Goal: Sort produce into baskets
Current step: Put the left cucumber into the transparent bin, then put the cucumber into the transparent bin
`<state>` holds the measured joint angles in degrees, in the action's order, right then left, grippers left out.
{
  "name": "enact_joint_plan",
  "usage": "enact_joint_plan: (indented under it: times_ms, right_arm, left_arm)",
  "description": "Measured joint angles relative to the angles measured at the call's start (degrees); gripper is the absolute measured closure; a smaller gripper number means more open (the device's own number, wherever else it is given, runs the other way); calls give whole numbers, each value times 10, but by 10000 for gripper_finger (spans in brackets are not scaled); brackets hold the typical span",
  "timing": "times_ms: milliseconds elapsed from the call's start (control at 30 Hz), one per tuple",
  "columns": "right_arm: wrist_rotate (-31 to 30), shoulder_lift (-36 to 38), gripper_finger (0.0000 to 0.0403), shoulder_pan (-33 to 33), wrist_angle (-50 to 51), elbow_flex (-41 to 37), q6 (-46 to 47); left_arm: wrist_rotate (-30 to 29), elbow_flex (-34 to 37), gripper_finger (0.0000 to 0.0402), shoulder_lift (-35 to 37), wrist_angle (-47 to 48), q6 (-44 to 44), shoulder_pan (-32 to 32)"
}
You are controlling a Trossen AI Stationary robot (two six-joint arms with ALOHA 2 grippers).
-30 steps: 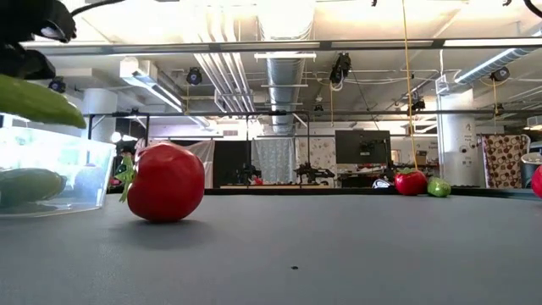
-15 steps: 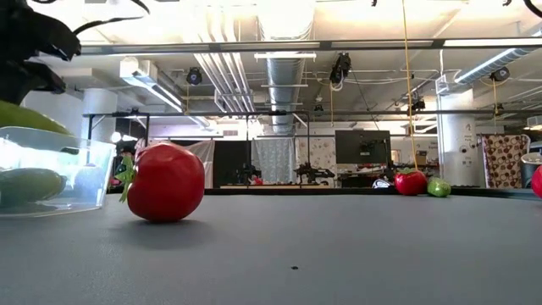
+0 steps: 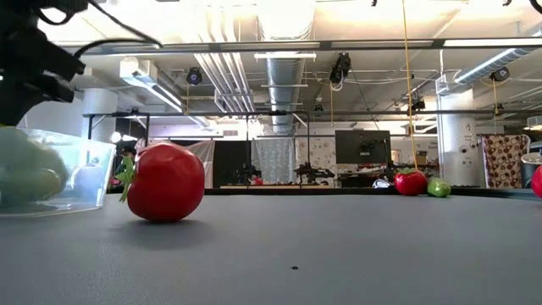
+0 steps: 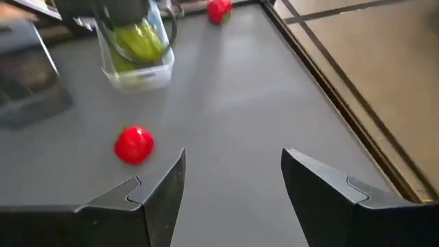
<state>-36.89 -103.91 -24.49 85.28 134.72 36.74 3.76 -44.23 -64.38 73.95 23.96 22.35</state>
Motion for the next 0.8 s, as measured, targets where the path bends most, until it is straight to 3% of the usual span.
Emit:
enact_joint_plan:
  times_ms: [100, 233, 533, 667, 800]
  right_arm:
    - [22, 12, 170, 0, -2, 1, 7]
    - [43, 14, 170, -5, -1, 1, 8]
    - [34, -2, 170, -10, 22, -18, 28]
    - [-13, -5, 170, -10, 28, -54, 16]
    - [-117, -5, 170, -5, 30, -106, 16]
  left_arm:
    - [15, 0, 211, -26, 1, -17, -6]
    - [-15, 0, 200, -54, -1, -18, -9]
    - [-32, -19, 136, -91, 39, 19, -9]
    - [-37, -72, 118, -96, 87, 33, -9]
    - [-120, -148, 119, -87, 96, 51, -9]
